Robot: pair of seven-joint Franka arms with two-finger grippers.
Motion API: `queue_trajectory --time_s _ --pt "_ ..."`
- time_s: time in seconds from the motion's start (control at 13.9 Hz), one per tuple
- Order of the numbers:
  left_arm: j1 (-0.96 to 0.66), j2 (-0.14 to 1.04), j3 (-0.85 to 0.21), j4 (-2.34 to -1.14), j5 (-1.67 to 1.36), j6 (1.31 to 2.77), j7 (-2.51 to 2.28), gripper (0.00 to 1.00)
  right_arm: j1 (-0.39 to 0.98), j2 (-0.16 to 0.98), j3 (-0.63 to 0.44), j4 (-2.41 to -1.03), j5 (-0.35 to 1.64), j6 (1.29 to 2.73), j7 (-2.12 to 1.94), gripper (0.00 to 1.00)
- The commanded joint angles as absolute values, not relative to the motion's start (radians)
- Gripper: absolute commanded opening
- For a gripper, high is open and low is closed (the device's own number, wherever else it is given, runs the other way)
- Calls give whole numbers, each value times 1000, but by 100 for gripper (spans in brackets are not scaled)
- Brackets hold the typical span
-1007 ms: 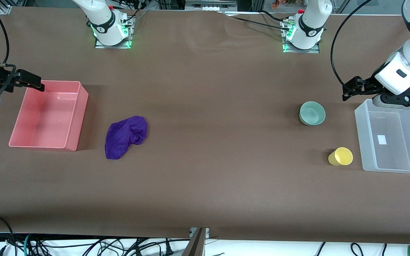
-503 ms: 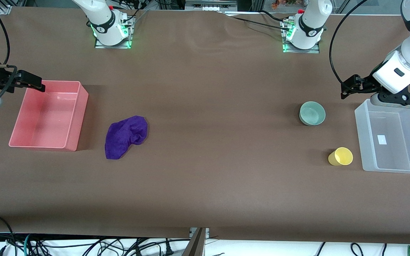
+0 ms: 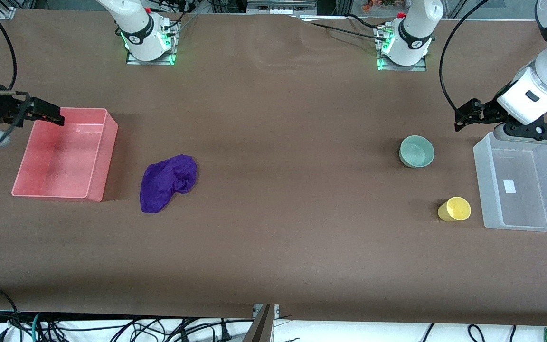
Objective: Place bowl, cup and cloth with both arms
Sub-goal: 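Grasp the purple cloth with the right gripper while the left gripper grasps the bowl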
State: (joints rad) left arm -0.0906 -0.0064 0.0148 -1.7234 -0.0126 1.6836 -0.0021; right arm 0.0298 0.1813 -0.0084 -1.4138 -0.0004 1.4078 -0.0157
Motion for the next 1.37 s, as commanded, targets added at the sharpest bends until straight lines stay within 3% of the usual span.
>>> queue_trajectory --time_s 0.0,0.29,0.58,0.86,1.15,1.29 --pt "-94 -15 17 -1712 -20 1660 -8 100 25 176 -6 -1485 -29 1425 -26 100" --pt "-94 -15 17 -1712 -20 1655 -8 100 29 186 8 -1615 -26 1575 -14 100" --pt "-95 -15 12 -1710 -20 1655 -8 100 29 239 99 -1764 -28 1872 116 100" --pt "-81 -9 17 -1727 -18 1652 5 100 72 374 127 -1772 -31 2057 126 100" --pt "-37 87 20 -1733 54 1600 9 100 94 466 129 -1801 -32 2192 126 100" --pt "-20 113 20 -1822 60 1609 11 100 104 477 129 -1847 -32 2227 126 100"
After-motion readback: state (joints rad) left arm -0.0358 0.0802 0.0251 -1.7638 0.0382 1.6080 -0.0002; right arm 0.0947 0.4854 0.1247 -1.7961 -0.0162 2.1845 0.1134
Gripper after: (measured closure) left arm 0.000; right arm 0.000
